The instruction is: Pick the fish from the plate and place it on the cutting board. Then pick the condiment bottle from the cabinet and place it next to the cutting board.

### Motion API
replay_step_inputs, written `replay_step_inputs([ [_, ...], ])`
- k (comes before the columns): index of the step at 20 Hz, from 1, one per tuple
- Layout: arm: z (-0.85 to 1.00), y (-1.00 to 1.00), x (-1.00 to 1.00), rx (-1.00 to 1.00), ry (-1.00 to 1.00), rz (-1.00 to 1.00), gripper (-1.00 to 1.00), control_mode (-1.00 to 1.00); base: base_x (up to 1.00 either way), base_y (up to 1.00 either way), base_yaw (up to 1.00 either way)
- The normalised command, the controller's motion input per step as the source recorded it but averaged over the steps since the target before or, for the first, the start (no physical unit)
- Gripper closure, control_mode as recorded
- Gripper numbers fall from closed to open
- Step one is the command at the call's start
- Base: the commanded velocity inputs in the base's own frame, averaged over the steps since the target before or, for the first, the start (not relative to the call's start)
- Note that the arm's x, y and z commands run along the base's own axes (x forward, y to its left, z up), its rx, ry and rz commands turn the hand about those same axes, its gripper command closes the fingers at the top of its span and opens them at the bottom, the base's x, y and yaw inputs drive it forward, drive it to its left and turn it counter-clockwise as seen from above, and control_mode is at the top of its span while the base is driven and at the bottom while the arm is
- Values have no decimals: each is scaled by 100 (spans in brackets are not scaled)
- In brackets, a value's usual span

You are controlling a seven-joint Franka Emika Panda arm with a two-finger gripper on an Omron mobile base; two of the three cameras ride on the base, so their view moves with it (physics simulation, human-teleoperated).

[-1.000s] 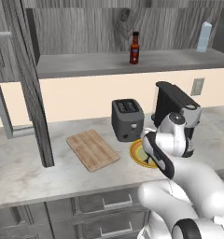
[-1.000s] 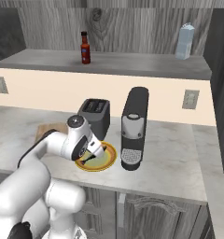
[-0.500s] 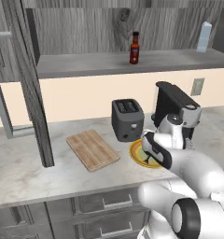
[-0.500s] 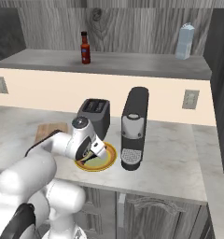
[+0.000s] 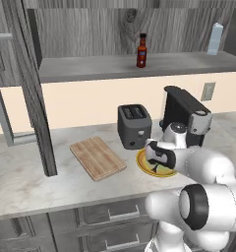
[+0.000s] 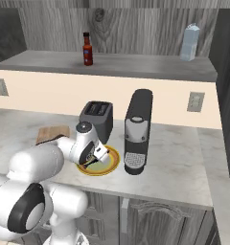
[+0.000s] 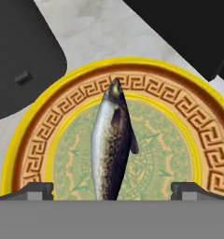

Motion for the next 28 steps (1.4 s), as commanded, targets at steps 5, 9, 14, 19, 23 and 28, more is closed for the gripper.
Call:
replay_step_inputs([
  [5, -53, 17, 0, 0, -5, 0, -100, -100, 0, 0, 0],
  [9, -51, 8, 0, 0, -8, 0, -100, -100, 0, 0, 0],
  [14, -49, 0, 0, 0, -10, 0, -100, -100, 0, 0, 0],
  [19, -45, 0, 0, 0, -10, -2, -100, -100, 0, 0, 0],
  [23, -29, 7, 0, 0, -6, -3, 100, -100, 0, 0, 0],
  [28, -1, 1, 0, 0, 0, 0, 100, -100, 0, 0, 0],
])
